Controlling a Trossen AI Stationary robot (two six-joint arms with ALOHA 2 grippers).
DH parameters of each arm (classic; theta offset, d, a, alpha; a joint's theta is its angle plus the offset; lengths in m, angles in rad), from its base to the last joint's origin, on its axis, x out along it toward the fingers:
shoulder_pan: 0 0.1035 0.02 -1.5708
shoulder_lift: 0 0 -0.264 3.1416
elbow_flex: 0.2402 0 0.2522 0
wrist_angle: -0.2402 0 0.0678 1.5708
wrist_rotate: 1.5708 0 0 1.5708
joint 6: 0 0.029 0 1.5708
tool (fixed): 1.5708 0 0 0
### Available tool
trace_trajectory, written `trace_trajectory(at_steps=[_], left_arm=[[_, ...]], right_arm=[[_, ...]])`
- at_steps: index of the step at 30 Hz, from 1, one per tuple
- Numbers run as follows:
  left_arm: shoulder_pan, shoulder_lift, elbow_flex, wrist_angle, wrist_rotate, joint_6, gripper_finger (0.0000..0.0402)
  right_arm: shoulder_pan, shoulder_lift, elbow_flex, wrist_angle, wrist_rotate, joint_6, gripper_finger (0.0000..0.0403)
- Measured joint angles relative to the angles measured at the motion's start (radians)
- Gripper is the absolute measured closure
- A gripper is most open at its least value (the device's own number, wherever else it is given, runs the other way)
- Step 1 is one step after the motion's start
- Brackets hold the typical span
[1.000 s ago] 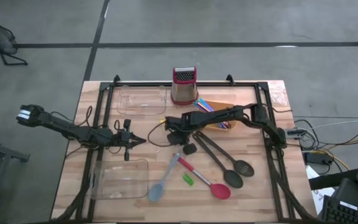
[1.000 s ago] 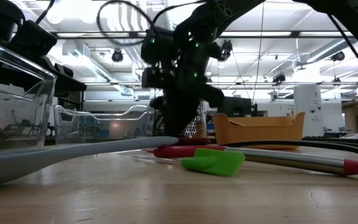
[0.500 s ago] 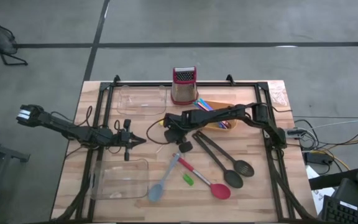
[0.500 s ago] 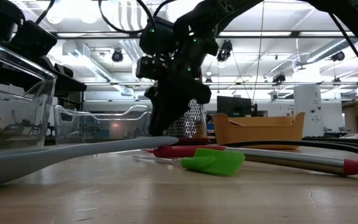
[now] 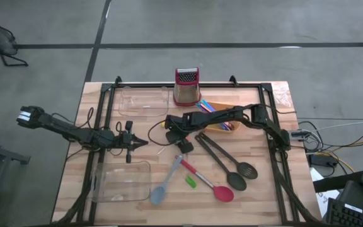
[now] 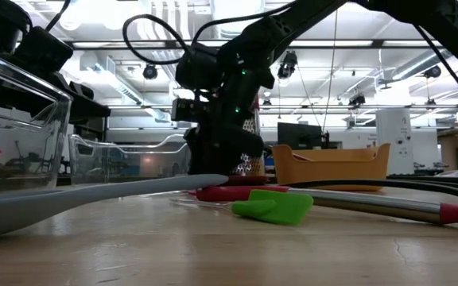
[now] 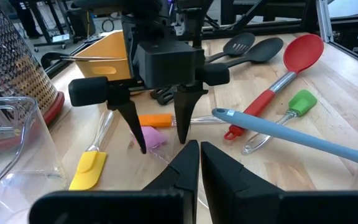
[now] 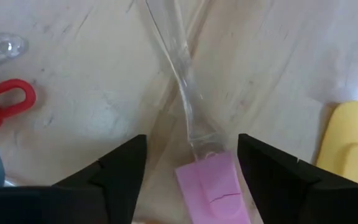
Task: Pick & Place Kitchen Items
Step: Put the pink spatula into the top transparent bin
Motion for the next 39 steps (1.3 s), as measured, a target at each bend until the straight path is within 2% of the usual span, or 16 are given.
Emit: trace_trajectory(at_steps=[4,8,13,19,31,39], left_arm=[[0.000,0.000,0.000,-0.002,0.000,0.000,0.0378],[0.000,0.000,0.000,-0.002,0.000,0.000,0.0378],[0.000,0.000,0.000,-0.006,0.000,0.000,0.0378],[0.000,0.000,0.000,-0.007,0.000,0.000,0.0378],[0.000,0.000,0.000,-0.008,0.000,0.000,0.0378],[0.000,0.000,0.000,-0.009,0.000,0.000,0.0378]], right_arm=[[-0.007,0.006,0.000,-0.001,-0.005,-0.006,0.0152],[-0.009,0.017,0.005,-0.034,-0.001,-0.016,0.0176],[-0.025,0.036,0.005,-0.052,-0.005,0.047,0.0204],[-0.037,0.039,0.004,-0.079,-0.083,0.057,0.0234],[0.004,0.035,0.002,-0.088,-0.067,0.005,0.0352],[0.016,-0.001,-0.002,-0.093,-0.069,0.028,0.0355]])
